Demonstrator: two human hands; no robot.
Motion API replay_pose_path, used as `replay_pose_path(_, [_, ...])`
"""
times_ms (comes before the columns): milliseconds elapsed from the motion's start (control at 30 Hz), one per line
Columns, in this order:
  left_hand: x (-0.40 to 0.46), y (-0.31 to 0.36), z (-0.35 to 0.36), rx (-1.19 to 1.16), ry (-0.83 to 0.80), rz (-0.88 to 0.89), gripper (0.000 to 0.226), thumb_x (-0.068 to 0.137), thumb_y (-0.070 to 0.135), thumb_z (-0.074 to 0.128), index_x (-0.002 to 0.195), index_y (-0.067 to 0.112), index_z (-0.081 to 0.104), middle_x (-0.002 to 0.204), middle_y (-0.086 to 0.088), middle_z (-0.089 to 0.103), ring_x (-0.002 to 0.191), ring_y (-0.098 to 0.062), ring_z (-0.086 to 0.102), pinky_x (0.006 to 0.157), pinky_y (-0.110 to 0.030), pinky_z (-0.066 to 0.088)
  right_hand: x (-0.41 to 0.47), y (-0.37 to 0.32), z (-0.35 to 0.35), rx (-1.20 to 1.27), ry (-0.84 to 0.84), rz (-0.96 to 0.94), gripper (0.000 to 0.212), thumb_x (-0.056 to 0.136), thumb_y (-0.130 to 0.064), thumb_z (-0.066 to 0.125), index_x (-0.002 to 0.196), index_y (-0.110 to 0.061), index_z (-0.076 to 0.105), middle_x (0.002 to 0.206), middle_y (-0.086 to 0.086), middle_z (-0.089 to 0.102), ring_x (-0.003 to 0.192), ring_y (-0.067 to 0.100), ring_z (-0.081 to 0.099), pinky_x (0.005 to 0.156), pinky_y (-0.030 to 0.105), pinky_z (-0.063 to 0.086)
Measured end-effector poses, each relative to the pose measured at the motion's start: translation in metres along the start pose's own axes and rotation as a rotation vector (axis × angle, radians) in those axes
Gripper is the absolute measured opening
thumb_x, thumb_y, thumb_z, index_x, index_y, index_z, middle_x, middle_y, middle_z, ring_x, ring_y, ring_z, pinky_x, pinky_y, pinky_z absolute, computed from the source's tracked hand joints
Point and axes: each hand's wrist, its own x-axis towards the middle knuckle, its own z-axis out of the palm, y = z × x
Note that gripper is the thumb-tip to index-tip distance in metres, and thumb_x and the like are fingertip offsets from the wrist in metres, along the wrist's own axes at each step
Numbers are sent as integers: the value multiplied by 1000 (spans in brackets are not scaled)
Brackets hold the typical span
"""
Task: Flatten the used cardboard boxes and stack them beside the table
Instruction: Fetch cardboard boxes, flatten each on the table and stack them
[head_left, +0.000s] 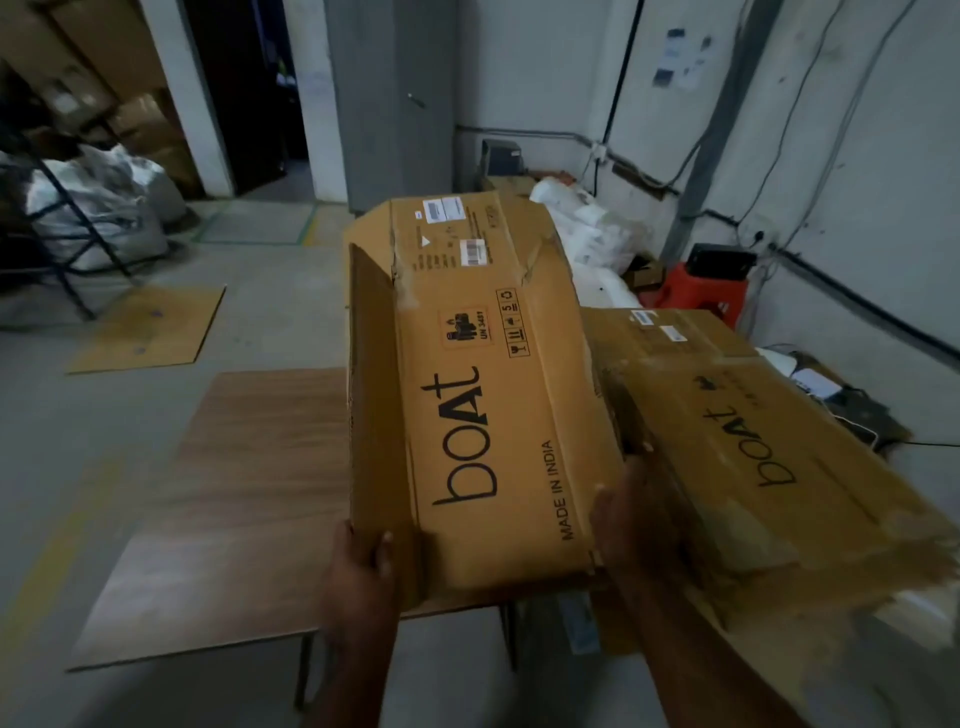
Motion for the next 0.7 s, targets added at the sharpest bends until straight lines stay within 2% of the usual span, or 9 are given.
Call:
replay_pose_path(133, [-14, 30, 30, -79, -13, 30, 36, 97, 28, 67, 126, 9, 60, 101, -23, 71, 89, -43, 66, 68, -36, 39, 30, 32, -35, 144, 32, 32, 38, 97, -25, 65, 127, -12, 45, 121, 17, 64, 107, 37, 66, 86, 51, 57])
replay_pose_path(300, [-46, 59, 85, -129, -26, 115, 37, 94, 31, 70, 123, 10, 60, 103, -21, 72, 91, -43, 67, 72, -42, 50, 68, 90, -69, 162, 97, 50, 38, 98, -27, 65, 128, -12, 47, 116, 12, 65, 104, 34, 66, 84, 48, 55])
replay_pose_path(367, [-67, 73, 113, -156, -47, 123, 39, 94, 31, 71, 125, 10, 60, 105, -21, 72, 94, -42, 66, 77, -44, 52, 88, 124, -78, 142, 96, 59, 37, 98, -28, 65, 127, -14, 46, 113, 11, 65, 100, 33, 67, 82, 49, 56])
replay_pose_path(533, [-137, 122, 207, -212, -97, 103, 41, 95, 28, 69, 131, 11, 57, 115, -16, 70, 104, -39, 65, 78, -37, 43, 159, 225, -95, 90, 81, 42, 34, 99, -27, 65, 123, -14, 45, 109, 12, 64, 97, 34, 67, 81, 50, 57])
replay_pose_path(633, [-181, 157, 272, -230, -120, 66, 44, 96, 26, 68, 135, 12, 55, 120, -13, 68, 109, -37, 64, 81, -38, 45, 220, 297, -102, 86, 23, 17, 37, 98, -26, 65, 125, -12, 45, 113, 15, 63, 101, 37, 65, 82, 49, 55])
replay_pose_path(700, [-202, 175, 310, -339, -144, 19, 43, 95, 24, 71, 133, 18, 54, 120, -10, 67, 110, -36, 65, 87, -44, 53, 261, 341, -104, 100, -7, -10, 38, 98, -26, 66, 125, -10, 46, 117, 17, 62, 104, 37, 63, 82, 49, 54])
